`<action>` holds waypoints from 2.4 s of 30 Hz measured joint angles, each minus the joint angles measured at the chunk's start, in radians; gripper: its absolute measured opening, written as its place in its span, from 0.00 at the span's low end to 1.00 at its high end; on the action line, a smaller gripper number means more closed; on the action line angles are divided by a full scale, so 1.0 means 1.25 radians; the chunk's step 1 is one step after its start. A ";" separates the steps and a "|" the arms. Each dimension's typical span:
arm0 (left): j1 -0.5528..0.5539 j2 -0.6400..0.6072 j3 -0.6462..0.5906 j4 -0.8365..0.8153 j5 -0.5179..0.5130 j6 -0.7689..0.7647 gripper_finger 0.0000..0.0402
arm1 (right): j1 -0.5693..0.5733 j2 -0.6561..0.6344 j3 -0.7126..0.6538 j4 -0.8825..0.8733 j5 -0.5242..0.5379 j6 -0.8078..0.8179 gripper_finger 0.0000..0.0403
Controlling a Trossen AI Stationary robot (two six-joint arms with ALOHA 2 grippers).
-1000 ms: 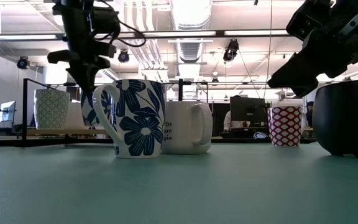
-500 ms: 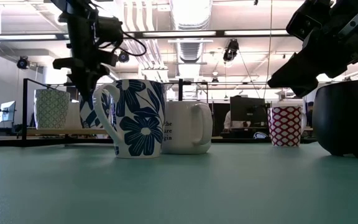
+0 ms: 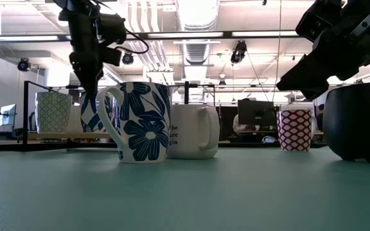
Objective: Place coffee mugs
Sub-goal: Put the top blue patterned mug on the shelf
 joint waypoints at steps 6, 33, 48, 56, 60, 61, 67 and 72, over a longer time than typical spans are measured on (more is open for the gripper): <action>0.000 0.035 0.019 -0.003 0.000 0.017 0.22 | 0.000 0.000 0.000 0.000 0.000 0.000 0.21; 0.131 0.085 0.129 -0.024 -0.022 0.374 0.04 | 0.000 0.000 0.000 0.000 0.000 0.000 0.21; 0.221 0.207 0.185 -0.018 0.008 0.453 0.03 | 0.000 0.000 0.000 0.000 0.000 0.000 0.21; 0.247 0.254 0.238 -0.044 0.020 0.449 0.03 | 0.000 0.000 0.000 0.000 0.000 0.000 0.21; 0.263 0.257 0.241 -0.047 0.021 0.439 0.03 | 0.000 0.000 0.000 0.000 0.000 0.000 0.21; 0.266 0.257 0.241 -0.049 0.021 0.439 0.03 | 0.000 0.000 0.000 0.000 0.000 0.000 0.21; 0.277 0.256 0.241 -0.052 0.023 0.437 0.04 | 0.000 0.000 0.000 0.000 0.000 0.000 0.21; 0.276 0.256 0.241 -0.053 0.020 0.432 0.06 | 0.000 0.000 0.000 0.000 0.000 0.000 0.21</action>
